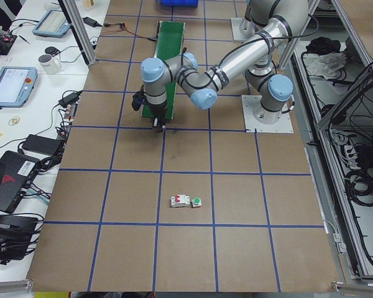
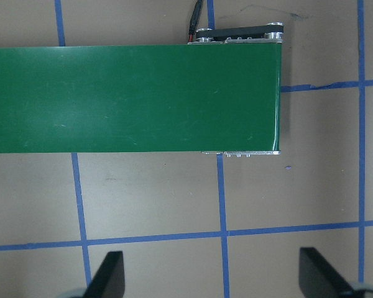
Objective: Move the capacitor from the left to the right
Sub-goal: 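Carry the capacitor with the left gripper over the belt's near end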
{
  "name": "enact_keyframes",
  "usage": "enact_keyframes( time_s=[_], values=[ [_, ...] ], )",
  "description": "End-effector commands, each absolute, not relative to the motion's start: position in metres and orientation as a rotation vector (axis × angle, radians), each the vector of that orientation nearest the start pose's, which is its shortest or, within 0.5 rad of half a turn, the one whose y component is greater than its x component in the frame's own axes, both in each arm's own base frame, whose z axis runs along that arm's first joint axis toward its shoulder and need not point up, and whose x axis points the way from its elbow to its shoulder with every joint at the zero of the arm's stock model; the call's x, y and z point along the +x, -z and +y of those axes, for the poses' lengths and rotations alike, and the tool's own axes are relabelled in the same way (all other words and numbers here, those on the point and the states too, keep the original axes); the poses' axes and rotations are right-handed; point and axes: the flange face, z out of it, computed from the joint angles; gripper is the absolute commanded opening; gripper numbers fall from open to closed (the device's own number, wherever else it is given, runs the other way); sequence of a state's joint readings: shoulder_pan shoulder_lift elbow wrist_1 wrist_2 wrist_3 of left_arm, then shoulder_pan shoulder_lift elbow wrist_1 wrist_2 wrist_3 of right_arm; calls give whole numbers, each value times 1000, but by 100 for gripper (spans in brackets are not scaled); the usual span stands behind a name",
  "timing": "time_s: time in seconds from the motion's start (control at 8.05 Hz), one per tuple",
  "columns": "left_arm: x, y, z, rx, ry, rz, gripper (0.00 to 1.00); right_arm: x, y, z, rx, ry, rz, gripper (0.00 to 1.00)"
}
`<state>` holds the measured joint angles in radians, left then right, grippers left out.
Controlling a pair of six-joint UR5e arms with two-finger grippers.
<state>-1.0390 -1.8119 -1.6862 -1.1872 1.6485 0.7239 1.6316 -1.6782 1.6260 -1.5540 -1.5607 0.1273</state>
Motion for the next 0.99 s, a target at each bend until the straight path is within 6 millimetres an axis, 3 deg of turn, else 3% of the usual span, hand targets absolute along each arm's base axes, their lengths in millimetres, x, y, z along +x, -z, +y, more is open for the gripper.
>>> enact_keyframes(
  time_s=[0.0,0.25,0.5,0.87],
  values=[
    [85,-345,-577,410,-3,3047,0,161,-509,-440,105,54,3127,100],
    [66,-325,-583,418,-31,3135,0,161,-509,-440,105,54,3127,100],
    [67,-294,-591,356,-107,3168,0,161,-509,-441,105,55,3122,100],
    [56,-269,-598,354,-168,3179,0,160,-509,-441,105,54,3127,100]
  ],
)
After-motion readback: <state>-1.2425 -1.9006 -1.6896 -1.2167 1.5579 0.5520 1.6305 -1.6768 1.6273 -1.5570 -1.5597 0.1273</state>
